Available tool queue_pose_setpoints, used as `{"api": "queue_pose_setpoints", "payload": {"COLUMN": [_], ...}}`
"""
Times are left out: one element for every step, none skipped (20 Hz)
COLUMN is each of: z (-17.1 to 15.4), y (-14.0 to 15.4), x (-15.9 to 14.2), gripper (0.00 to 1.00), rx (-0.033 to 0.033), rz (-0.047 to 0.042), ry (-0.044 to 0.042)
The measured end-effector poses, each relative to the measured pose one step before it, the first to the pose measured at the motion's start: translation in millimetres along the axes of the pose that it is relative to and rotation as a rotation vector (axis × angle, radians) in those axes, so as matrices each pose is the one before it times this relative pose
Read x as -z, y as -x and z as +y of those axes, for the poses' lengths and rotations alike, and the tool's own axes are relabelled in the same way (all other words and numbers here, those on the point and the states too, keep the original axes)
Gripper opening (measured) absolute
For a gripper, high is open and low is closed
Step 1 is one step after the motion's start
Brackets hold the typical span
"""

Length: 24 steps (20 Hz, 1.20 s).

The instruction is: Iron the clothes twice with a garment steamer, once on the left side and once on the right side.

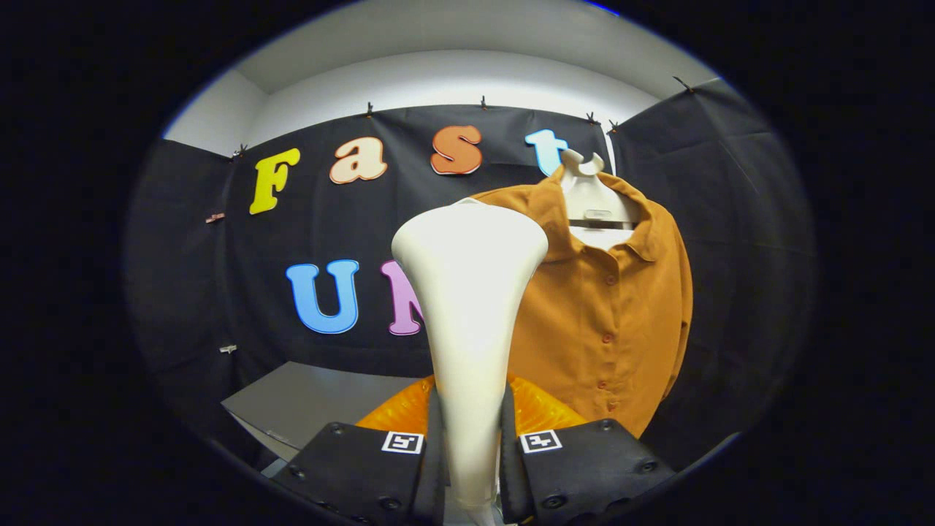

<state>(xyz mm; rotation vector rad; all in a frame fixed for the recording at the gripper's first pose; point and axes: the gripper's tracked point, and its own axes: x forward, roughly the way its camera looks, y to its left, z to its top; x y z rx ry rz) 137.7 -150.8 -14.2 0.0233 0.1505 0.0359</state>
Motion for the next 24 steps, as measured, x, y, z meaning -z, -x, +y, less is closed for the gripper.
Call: {"api": "queue_pose_setpoints", "payload": {"z": [16.51, 15.04, 15.03, 14.86, 15.14, 11.4, 13.24, 11.18, 9.02, 7.82, 5.78, 4.54, 3.06, 3.58, 2.0, 1.86, 2.36, 1.91, 1.27, 1.31, 1.66, 1.32, 1.09, 0.49], "y": [1.19, 0.68, 0.86, 2.02, 1.58, 2.21, 1.8, 1.46, 1.48, 3.39, 2.76, 3.21, 2.37, 2.34, 3.3, 3.49, 2.13, 1.99, 1.95, 1.29, 0.99, -0.14, -0.27, 0.73], "x": [-2.64, -2.2, -2.84, -1.34, -1.31, -2.34, -1.73, 0.52, -1.18, -0.27, 0.34, 0.63, 1.7, 1.09, 0.89, -0.09, -0.82, -0.05, -0.58, 0.17, 0.04, 0.51, -0.05, -0.26], "gripper": [0.33, 0.33, 0.33, 0.33, 0.33, 0.33, 0.33, 0.33, 0.33, 0.33, 0.33, 0.33, 0.33, 0.33, 0.33, 0.33, 0.33, 0.33, 0.33, 0.33, 0.33, 0.33, 0.33, 0.33], "rx": [-0.02037, -0.01674, -0.01669, -0.01877, -0.01637, -0.0129, -0.01137, -0.00901, -0.00486, -0.00202, 0.00271, 0.00797, 0.00989, 0.00923, 0.01116, 0.00901, 0.00543, 0.0045, 0.00415, 0.00428, 0.00234, -0.00005, -0.00006, -0.00035], "rz": [-0.00568, -0.0083, -0.00861, -0.00879, -0.0074, -0.00505, -0.00281, 0.00047, 0.00099, -0.00174, -0.00258, -0.00057, 0.00101, 0.00067, -0.00069, -0.00364, -0.00407, -0.00258, -0.00255, -0.00068, 0.00004, 0.00196, 0.00197, 0.00007], "ry": [-0.00131, -0.00152, -0.00035, 0.00115, 0.00427, 0.0057, 0.00529, 0.00344, 0.00358, 0.00095, -0.00178, -0.00391, -0.00756, -0.00864, -0.00272, 0.00274, 0.00324, 0.00386, 0.00346, 0.00296, 0.00291, 0.00267, 0.00166, 0.00131]}}
